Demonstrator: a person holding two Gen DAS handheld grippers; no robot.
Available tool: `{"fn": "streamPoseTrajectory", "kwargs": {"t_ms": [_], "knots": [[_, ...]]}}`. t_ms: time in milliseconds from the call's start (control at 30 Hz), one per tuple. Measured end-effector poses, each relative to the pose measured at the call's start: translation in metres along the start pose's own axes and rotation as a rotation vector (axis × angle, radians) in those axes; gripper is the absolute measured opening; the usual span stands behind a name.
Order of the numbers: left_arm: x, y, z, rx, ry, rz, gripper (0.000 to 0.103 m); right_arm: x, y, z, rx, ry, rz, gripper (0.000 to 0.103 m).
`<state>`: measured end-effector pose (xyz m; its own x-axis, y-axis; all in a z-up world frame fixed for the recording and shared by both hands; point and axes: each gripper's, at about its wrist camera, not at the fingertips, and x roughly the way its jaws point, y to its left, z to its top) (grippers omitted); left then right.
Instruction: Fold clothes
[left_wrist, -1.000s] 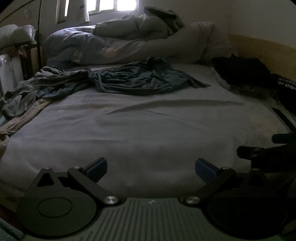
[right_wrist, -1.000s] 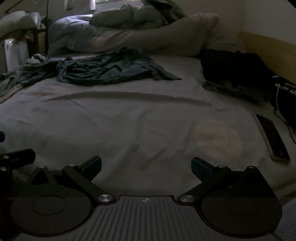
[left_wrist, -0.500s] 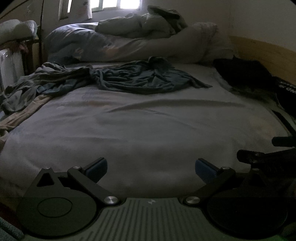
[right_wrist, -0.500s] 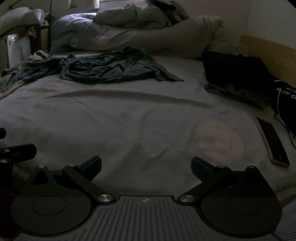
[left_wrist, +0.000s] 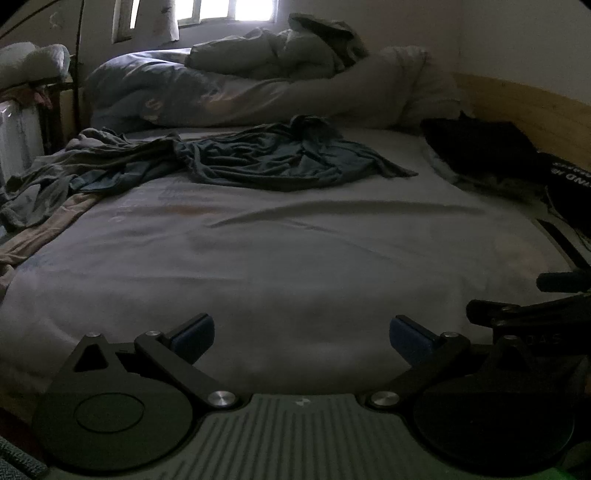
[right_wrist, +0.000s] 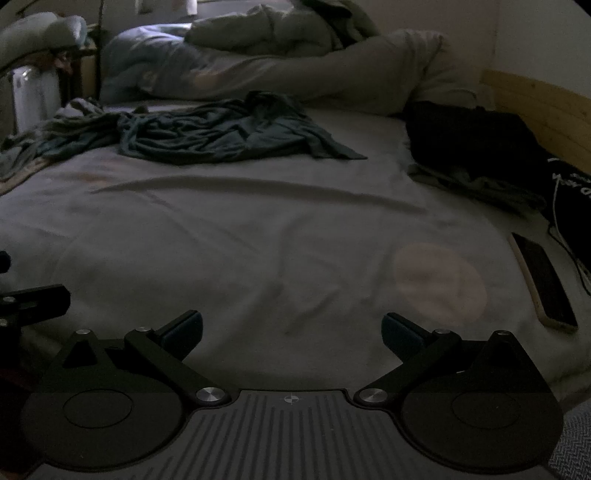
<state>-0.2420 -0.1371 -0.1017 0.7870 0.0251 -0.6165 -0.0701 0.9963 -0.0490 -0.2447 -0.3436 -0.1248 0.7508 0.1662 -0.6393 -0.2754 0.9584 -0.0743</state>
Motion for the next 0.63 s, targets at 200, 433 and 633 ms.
{"fn": "streamPoseTrajectory", "kwargs": {"t_ms": [200, 433, 633], "knots": [[-0.0011, -0.0026, 0.0000, 0.003, -0.007, 0.006, 0.103, -0.0001, 0.0022, -0.0008, -0.012, 0.001, 0.003, 0.103], [-0.0021, -0.0034, -0.0001, 0.008, -0.008, 0.008, 0.103, 0.0001, 0.0005, -0.0012, -0.012, 0.004, 0.006, 0.103], [-0.0017, -0.0063, 0.0004, 0.035, -0.008, 0.011, 0.103, 0.0012, 0.0007, -0.0008, -0.014, 0.010, 0.009, 0.103]]}}
